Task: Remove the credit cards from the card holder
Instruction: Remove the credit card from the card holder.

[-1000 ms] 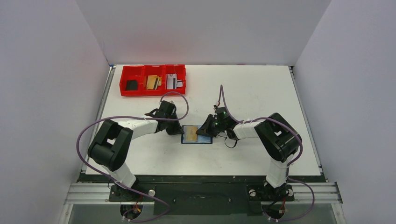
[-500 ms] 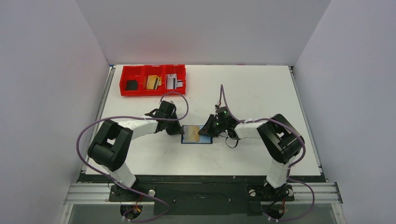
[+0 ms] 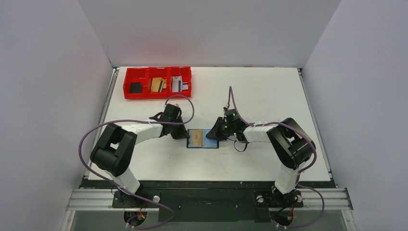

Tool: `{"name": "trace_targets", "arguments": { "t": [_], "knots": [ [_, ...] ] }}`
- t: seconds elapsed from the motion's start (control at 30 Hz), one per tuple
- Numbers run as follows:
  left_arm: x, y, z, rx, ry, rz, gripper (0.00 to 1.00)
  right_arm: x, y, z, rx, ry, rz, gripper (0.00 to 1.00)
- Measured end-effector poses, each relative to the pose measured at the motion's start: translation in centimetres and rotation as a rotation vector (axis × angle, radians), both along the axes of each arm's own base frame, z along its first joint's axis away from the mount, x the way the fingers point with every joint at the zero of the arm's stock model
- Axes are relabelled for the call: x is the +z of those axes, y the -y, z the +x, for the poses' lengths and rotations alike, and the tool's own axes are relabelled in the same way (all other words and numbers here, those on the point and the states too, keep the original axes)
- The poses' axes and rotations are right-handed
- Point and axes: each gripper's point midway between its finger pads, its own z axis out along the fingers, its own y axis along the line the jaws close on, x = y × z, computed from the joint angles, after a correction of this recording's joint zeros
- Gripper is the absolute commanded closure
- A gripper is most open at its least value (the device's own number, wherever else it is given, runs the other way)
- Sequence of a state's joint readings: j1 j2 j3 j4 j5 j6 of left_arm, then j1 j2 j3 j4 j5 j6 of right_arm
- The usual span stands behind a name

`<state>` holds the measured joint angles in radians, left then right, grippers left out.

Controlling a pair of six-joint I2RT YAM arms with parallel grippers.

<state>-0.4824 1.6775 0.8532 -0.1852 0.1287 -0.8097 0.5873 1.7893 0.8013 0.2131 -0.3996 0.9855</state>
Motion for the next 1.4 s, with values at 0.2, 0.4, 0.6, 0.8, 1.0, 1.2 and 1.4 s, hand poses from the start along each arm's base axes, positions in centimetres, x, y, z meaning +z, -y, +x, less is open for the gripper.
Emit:
{"name": "trace_targets", "arguments": {
  "t": [0.2, 0.4, 0.6, 0.8, 1.0, 1.2, 1.4],
  "knots": [
    [0.0, 0.0, 0.0, 0.000, 0.000, 0.000, 1.00, 0.9, -1.1, -0.1, 0.015, -0.003, 0.071, 0.83],
    [0.0, 0.0, 0.0, -0.001, 0.000, 0.000, 1.00, 0.7, -2.5, -0.9, 0.051, -0.014, 0.082, 0.83],
    [0.0, 0.0, 0.0, -0.001, 0.000, 0.000, 1.00, 0.3, -3.2, -1.3, 0.070, -0.020, 0.077, 0.83],
    [0.0, 0.0, 0.0, -0.001, 0.000, 0.000, 1.00, 0.3, -3.3, -1.2, 0.069, -0.020, 0.078, 0.88],
    [0.0, 0.0, 0.0, -0.001, -0.001, -0.001, 1.00, 0.3, -3.2, -1.2, 0.065, -0.024, 0.078, 0.95],
    [0.0, 0.0, 0.0, -0.001, -0.001, -0.001, 1.00, 0.3, -3.2, -1.3, 0.053, -0.031, 0.088, 1.00],
    [0.0, 0.0, 0.0, -0.001, -0.001, -0.001, 1.00, 0.3, -3.2, -1.2, 0.049, -0.032, 0.092, 1.00]
  ]
}}
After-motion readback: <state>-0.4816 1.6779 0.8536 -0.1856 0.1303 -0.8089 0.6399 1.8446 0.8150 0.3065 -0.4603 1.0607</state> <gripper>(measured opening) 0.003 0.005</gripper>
